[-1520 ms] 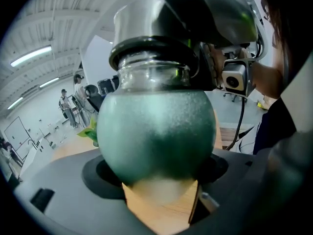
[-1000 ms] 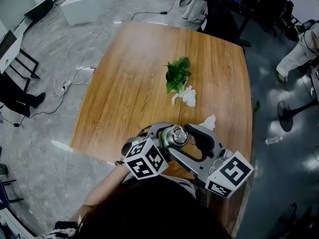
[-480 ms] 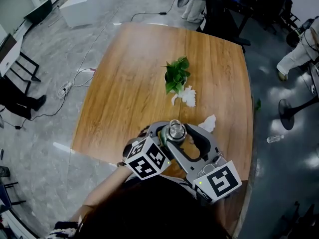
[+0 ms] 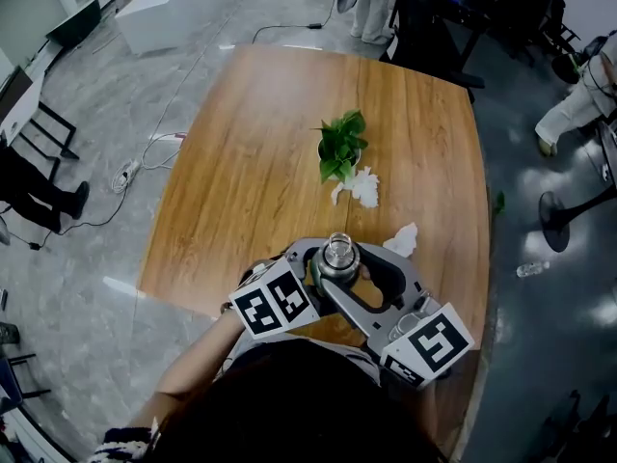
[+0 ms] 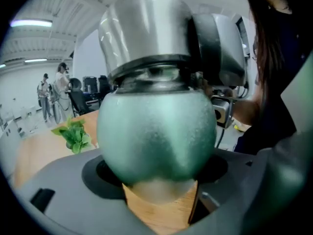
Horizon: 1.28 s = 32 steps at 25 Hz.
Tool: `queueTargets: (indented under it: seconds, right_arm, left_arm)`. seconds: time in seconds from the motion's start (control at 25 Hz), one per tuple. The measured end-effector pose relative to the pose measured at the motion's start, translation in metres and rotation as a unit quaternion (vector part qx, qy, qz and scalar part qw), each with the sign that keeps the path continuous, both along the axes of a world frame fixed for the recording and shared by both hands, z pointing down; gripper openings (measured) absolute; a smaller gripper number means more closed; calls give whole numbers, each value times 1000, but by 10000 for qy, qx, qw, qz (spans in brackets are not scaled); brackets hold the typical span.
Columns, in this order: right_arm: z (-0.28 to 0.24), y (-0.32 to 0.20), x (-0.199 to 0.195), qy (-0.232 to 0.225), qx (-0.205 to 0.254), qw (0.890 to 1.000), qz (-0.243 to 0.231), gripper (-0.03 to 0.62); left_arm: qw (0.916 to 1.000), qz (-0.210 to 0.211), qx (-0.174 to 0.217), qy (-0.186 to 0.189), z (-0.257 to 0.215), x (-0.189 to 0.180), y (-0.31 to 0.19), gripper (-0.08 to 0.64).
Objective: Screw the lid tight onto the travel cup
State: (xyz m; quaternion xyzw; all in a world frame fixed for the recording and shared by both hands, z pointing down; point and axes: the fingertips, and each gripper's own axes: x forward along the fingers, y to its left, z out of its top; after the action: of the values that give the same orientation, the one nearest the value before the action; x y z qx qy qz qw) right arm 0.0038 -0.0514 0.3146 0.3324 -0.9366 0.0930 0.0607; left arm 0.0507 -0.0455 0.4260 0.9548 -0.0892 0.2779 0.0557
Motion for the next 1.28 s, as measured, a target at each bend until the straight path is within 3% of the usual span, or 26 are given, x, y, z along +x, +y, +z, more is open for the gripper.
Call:
queueTargets:
  seconds: [0.12, 0.2, 0.36, 0.48, 0.6, 0.68, 0.8, 0.92, 1.04, 1.2, 1.28]
  right_arm:
    - [2, -5, 2, 393, 377, 9973, 496, 238]
    - [3, -4, 1, 505, 379, 9961, 618, 238]
    - [0, 6, -1, 49, -113, 9999, -11, 241]
    - [1, 11, -3, -28, -182, 9985, -507, 240]
    - [1, 9, -6, 7, -55, 9990, -448, 241]
    - [2, 5, -6, 276, 207, 9993, -133, 241]
    - [6, -3, -3, 915, 582, 9932, 424, 241]
    - [5, -5, -4, 723, 410, 9947, 604, 241]
    - [0, 3, -5, 89, -106, 9998, 118, 241]
    - [0, 16, -6, -4, -311, 9967, -750, 252]
    - [1, 16, -6, -48, -288, 9960, -843, 252]
  left_arm:
    - [9976, -637, 105, -264, 5, -3, -13, 400]
    - [9964, -724, 193, -402, 8, -6, -15, 400]
    - [9999, 49, 14, -155, 7, -4, 1, 400]
    - [9977, 671, -53, -27, 5, -1, 17, 400]
    - [9950, 965, -214, 117, 4, 3, 26, 400]
    - [9972, 700, -250, 82, 5, 3, 19, 400]
    - [9996, -46, 3, -292, 12, -1, -1, 400]
    - [9979, -278, 221, -541, 15, -3, -8, 400]
    - [9989, 170, 140, -420, 11, -3, 4, 400]
    - [9935, 1089, 119, -316, 8, -2, 27, 400]
    - [9906, 1332, 83, -287, 8, 0, 33, 400]
